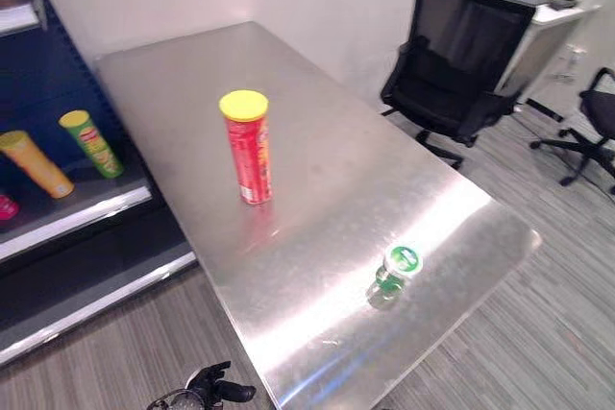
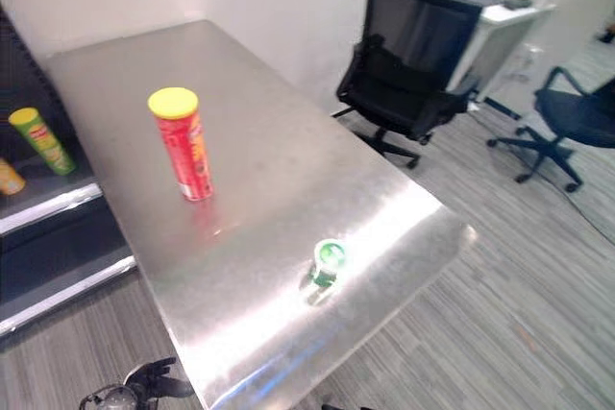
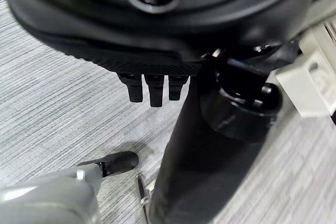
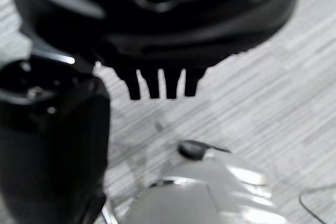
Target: Put the goods on the table back onto the shelves and tidy them up.
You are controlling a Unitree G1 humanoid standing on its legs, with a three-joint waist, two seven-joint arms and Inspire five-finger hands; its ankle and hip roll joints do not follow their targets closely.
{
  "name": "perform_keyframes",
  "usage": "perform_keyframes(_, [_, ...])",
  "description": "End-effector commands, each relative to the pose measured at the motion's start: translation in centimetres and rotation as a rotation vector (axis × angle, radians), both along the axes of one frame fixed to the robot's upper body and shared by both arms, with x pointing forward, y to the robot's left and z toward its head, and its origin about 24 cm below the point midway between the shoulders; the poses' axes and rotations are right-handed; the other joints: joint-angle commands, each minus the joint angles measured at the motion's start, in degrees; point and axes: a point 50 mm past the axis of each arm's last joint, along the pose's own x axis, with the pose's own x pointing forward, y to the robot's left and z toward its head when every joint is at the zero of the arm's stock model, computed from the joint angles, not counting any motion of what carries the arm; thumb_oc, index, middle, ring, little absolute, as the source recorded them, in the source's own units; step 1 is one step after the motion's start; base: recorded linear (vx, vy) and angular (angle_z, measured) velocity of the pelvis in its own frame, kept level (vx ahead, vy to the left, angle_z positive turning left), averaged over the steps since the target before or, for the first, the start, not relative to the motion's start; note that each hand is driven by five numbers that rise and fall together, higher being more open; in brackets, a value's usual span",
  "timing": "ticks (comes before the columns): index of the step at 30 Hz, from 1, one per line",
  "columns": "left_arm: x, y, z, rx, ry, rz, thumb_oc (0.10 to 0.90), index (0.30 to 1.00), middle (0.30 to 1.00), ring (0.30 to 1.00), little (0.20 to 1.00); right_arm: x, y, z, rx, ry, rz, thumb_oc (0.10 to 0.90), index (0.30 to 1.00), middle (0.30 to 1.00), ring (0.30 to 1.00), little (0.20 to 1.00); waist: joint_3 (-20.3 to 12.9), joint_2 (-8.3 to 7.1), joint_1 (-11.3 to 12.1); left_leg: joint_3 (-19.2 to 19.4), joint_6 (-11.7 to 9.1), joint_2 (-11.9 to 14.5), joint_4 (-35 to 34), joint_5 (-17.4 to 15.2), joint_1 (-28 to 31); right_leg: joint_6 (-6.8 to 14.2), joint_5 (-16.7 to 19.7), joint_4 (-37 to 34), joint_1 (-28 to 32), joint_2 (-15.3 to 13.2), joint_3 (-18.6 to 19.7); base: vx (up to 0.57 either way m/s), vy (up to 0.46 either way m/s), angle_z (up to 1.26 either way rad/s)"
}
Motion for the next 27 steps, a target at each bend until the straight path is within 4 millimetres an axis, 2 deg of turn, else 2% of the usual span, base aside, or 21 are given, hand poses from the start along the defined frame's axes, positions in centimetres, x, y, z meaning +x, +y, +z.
perform_keyframes(1, [-0.7,0.6,0.0,0.035,0.014,-0.032,0.800,0.900,0.900,0.900,0.900,2.4,-2.9,1.3,-0.084,-0.071,0.021,0.800,0.900,0.900,0.900,0.900,1.18,0.13,2.17,3.48,-8.56,6.14,0.24,-4.40,2.32,1.57,7.93,-0.32,-1.60,0.04,1.54,0.03,0.000,0.19])
perform_keyframes(20, [-1.5,0.0,-0.4,0.031,0.045,-0.068,0.800,0.900,0.900,0.900,0.900,1.9,-3.0,1.3,-0.093,-0.060,0.047,0.800,0.900,0.900,0.900,0.900,0.80,0.10,1.69,3.69,-9.53,7.59,0.24,-4.87,4.79,1.43,7.31,-0.32,-0.19,0.64,0.39,0.01,-0.022,-0.04])
perform_keyframes(24, [-1.6,0.1,-0.4,0.035,0.047,-0.064,0.800,0.900,0.900,0.900,0.900,2.3,-3.6,1.6,-0.108,-0.094,0.000,0.800,0.900,0.900,0.900,0.900,0.74,0.19,1.40,3.89,-9.63,7.75,0.24,-4.97,5.04,1.41,7.28,-0.32,-0.10,0.75,0.42,0.00,0.000,0.00])
perform_keyframes(25, [-1.5,0.4,-0.3,0.039,0.036,-0.049,0.800,0.900,0.900,0.900,0.900,2.6,-5.3,2.4,-0.153,-0.146,-0.085,0.800,0.900,0.900,0.900,0.900,0.62,0.22,0.94,4.17,-9.71,7.93,0.24,-5.09,5.26,1.46,7.28,-0.32,-0.07,0.82,0.61,0.00,0.000,0.00])
perform_keyframes(27, [-1.4,0.9,-0.1,0.049,0.022,-0.042,0.800,0.900,0.900,0.900,0.900,3.2,-7.6,3.8,-0.219,-0.203,-0.127,0.800,0.900,0.900,0.900,0.900,0.56,0.22,0.62,4.32,-9.77,8.02,0.24,-5.23,5.44,1.53,7.23,-0.32,0.01,0.82,0.66,0.00,0.000,0.00])
